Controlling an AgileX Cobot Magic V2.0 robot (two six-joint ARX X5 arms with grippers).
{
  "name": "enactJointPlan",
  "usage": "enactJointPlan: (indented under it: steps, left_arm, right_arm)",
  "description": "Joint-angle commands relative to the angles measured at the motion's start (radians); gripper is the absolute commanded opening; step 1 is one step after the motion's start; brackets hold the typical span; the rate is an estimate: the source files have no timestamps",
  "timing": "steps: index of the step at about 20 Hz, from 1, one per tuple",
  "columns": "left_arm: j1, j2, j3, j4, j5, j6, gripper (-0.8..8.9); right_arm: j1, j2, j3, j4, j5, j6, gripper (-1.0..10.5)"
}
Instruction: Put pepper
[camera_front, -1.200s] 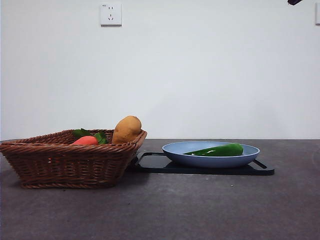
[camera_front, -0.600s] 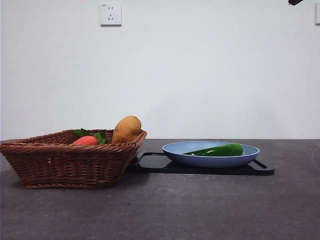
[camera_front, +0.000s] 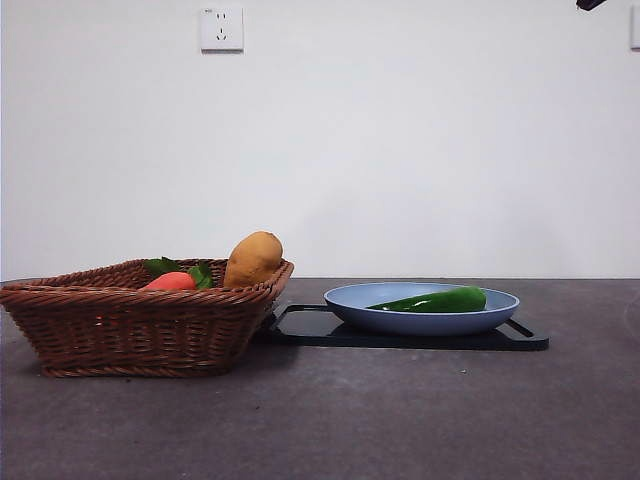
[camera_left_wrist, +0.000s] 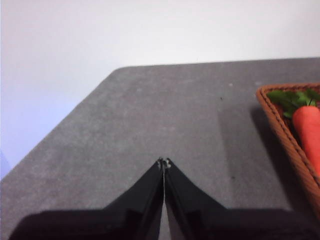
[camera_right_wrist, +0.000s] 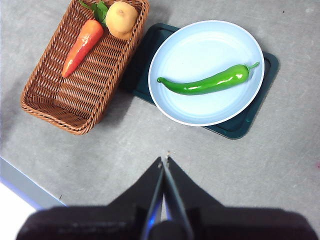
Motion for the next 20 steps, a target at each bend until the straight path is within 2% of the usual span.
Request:
enactJointPlan:
  steps: [1,20]
  left_arm:
    - [0.004,-0.005,-0.012,0.001,-0.003,-0.006,0.08]
    - [0.004,-0.018,-0.045,-0.054,0.021,-0.029,0.08]
  right_arm:
    - [0.001,0.011,0.019,0.007,0.000,0.003,0.0]
    - [0.001,0.011,0.019,0.007,0.000,0.003,0.0]
